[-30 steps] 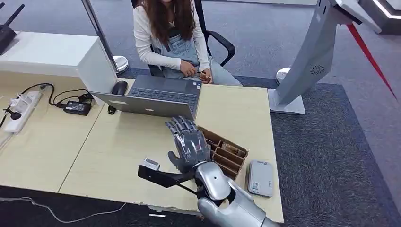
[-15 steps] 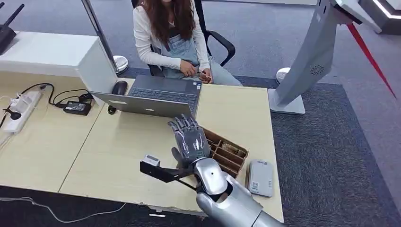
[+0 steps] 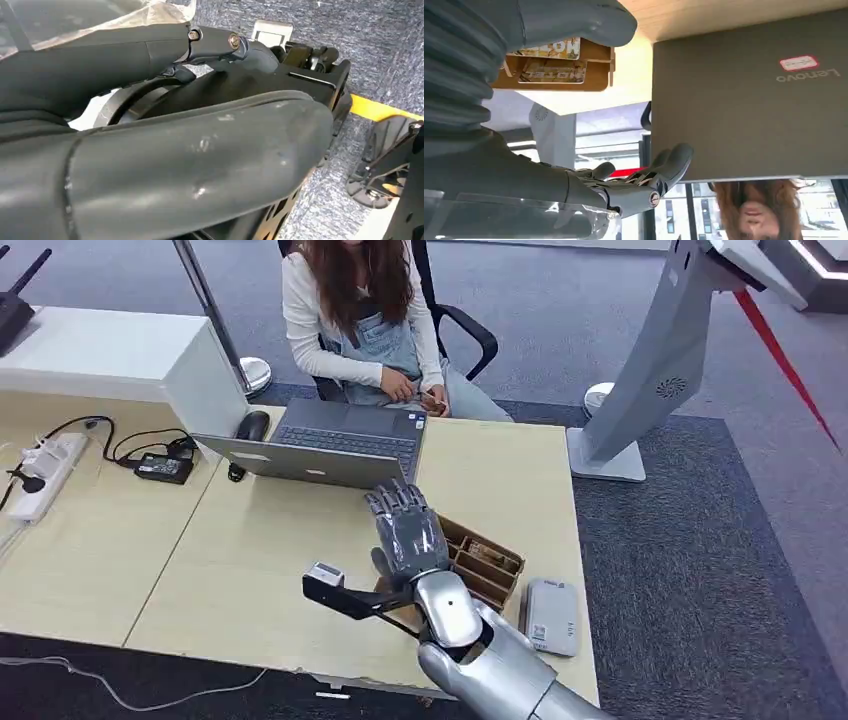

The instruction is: Pass the card to the sensor for recognition and then transmit it.

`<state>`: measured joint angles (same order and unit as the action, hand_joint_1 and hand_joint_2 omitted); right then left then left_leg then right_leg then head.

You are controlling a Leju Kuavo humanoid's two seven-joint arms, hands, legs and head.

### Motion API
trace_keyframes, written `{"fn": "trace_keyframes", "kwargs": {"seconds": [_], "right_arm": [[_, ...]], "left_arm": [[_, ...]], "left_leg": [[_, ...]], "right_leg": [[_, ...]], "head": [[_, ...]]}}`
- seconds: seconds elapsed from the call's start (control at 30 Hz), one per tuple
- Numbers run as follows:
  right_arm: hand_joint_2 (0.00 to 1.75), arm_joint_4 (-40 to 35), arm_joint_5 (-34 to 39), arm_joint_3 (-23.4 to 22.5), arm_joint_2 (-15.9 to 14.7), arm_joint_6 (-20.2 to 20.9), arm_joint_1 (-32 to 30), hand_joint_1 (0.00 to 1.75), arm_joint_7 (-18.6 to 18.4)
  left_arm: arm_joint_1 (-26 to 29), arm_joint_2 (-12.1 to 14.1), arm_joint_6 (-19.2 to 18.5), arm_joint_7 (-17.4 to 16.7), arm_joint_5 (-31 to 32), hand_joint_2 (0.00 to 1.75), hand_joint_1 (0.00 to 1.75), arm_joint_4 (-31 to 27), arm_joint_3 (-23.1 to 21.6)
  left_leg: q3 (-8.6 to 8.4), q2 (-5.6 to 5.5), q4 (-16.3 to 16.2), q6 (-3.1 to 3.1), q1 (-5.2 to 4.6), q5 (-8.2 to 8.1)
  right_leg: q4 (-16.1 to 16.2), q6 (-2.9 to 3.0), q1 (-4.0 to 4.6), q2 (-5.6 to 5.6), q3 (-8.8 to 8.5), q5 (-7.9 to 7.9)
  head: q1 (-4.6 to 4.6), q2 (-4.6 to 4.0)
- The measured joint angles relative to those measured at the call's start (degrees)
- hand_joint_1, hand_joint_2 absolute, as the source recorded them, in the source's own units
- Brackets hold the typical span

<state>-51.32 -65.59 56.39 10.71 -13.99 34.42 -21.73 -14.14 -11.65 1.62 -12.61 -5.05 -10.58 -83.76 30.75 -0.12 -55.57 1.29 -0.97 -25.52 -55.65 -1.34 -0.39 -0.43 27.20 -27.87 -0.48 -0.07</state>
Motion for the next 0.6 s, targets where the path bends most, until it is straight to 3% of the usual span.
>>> {"fn": "trace_keyframes", "kwargs": {"seconds": [0.6], "right_arm": [[1.75, 0.20, -1.18, -1.46, -1.03, 0.94, 0.30, 0.45, -2.60]], "left_arm": [[-0.44, 0.00, -1.20, -1.66, 4.85, 0.00, 0.00, 0.00, -0.17]], "left_leg": [[0.01, -0.01, 0.00, 0.00, 0.00, 0.00]], "right_leg": [[0.00, 0.00, 0.00, 0.00, 0.01, 0.00]], "head": [[0.02, 0.00]]}}
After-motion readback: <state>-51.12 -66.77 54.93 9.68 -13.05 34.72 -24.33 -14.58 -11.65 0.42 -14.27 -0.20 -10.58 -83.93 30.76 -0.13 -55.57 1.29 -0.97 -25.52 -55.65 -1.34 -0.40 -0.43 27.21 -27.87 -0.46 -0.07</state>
